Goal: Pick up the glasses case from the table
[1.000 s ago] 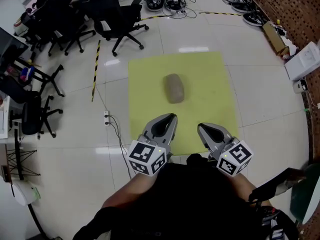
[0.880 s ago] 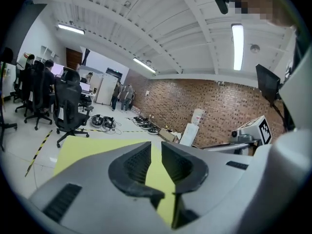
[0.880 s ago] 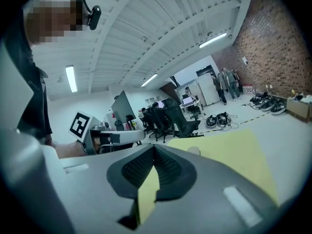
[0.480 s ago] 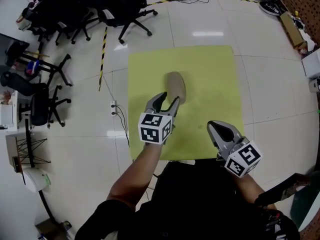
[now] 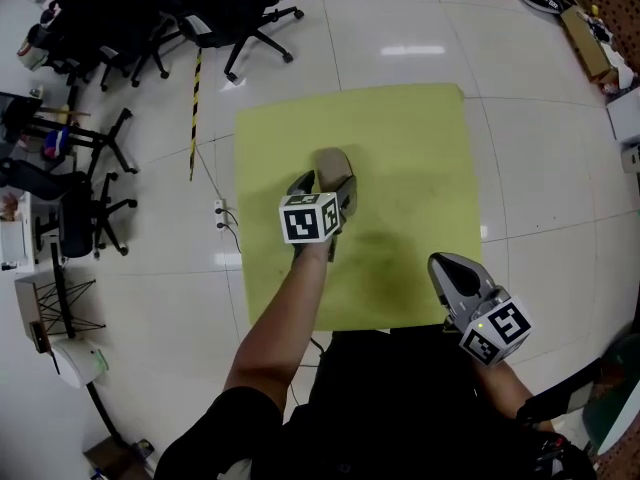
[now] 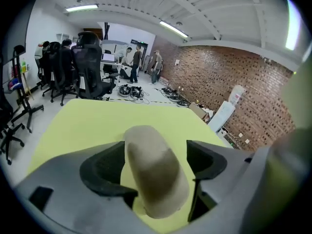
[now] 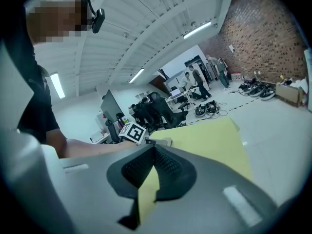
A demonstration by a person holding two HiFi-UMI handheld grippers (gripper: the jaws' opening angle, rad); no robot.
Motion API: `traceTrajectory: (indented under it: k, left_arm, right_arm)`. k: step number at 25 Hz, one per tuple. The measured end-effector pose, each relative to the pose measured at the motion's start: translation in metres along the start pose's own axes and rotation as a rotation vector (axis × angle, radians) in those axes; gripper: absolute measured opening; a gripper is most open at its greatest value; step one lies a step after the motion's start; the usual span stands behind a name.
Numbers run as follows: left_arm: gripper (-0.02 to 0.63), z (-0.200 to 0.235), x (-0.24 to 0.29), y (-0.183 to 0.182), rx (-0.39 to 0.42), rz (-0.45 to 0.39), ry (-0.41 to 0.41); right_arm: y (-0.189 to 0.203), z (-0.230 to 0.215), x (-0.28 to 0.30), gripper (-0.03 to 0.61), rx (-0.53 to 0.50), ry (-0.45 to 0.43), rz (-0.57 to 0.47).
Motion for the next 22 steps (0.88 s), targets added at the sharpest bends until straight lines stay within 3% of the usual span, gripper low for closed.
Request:
traceTrajectory:
  k: [13,17,22]
  left_arm:
    - [0.431,-0.001,0.026,0.025,0.012,0.098,-0.03]
    - [0.456,0.003,0.032,0.029,-0.052,0.113,-0.013]
    - [0.437,0.005,0.031,0.025,-0.109,0.092,-0.004]
  right_arm:
    - [0.007,-0.018,-0.013,0.003,0.04,0.051,0.0]
    - [0.007,-0.014,-0.012,0.003,0.042,0.059,-0.004]
    - [0.006,-0.012,-0.016,0.003,0.034,0.079,-0.007]
Point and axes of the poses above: the fingertips, and each gripper's own axes: x forward along the fingers, z to its left, y out of its underside, the point moved 5 cm from there along -x, backward along the fingers, and after that the axes turned 13 degrees about -z, right-handed, at the moved point
